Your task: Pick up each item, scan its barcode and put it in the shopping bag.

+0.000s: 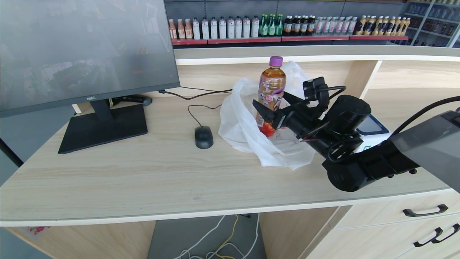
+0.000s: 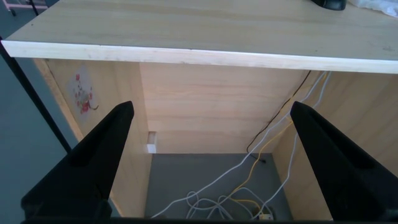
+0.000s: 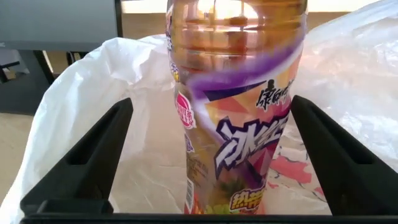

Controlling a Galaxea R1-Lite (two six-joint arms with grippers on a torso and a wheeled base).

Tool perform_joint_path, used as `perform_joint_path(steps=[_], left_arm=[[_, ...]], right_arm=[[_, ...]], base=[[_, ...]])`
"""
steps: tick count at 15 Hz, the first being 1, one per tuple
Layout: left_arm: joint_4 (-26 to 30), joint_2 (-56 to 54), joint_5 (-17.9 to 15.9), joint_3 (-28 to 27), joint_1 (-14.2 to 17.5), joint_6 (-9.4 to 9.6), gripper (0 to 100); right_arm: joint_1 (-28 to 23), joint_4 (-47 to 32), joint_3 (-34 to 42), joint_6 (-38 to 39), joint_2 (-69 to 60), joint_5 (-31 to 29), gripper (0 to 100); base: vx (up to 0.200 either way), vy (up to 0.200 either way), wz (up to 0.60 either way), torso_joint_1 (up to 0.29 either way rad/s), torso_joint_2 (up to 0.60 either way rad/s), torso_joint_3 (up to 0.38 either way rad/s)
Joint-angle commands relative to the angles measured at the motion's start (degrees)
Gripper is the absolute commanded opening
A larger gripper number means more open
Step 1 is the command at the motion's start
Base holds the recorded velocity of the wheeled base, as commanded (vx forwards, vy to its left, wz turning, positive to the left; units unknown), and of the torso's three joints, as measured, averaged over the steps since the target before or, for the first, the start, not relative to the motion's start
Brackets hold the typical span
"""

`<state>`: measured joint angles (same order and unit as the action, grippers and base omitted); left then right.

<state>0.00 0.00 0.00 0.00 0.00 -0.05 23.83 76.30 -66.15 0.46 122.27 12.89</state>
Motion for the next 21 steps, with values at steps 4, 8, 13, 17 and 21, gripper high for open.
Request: perform_joint_path(steps=[4, 8, 13, 17, 21], left_arm=[[0.0, 0.0, 0.0, 0.0, 0.0, -0.04, 100], [0.0, 0.0, 0.0, 0.0, -0.09, -0.04, 100], [0.0, 0.0, 0.0, 0.0, -0.09, 0.05, 100], [0.0, 0.0, 0.0, 0.0, 0.0, 0.05, 100], [0.0, 0.0, 0.0, 0.0, -0.09, 0.05, 100]], right_arm=[[1.92, 0.95, 10.69, -0.29, -11.18, -0.05, 100], [4.47, 1.66, 20.88, -2.4, -19.7, -0.4, 100], [4.47, 13.35, 36.26, -4.68, -22.34, -0.76, 100], [4.56, 13.7, 39.78, -4.51, -25.24, -4.62, 100], [4.47, 13.7, 41.36, -4.51, -26.73, -4.71, 100]], base=[[0.0, 0.0, 0.0, 0.0, 0.0, 0.0], [0.0, 0.0, 0.0, 0.0, 0.0, 0.0], [0.0, 0.0, 0.0, 0.0, 0.0, 0.0], [0.0, 0.0, 0.0, 0.0, 0.0, 0.0], [0.0, 0.0, 0.0, 0.0, 0.0, 0.0]])
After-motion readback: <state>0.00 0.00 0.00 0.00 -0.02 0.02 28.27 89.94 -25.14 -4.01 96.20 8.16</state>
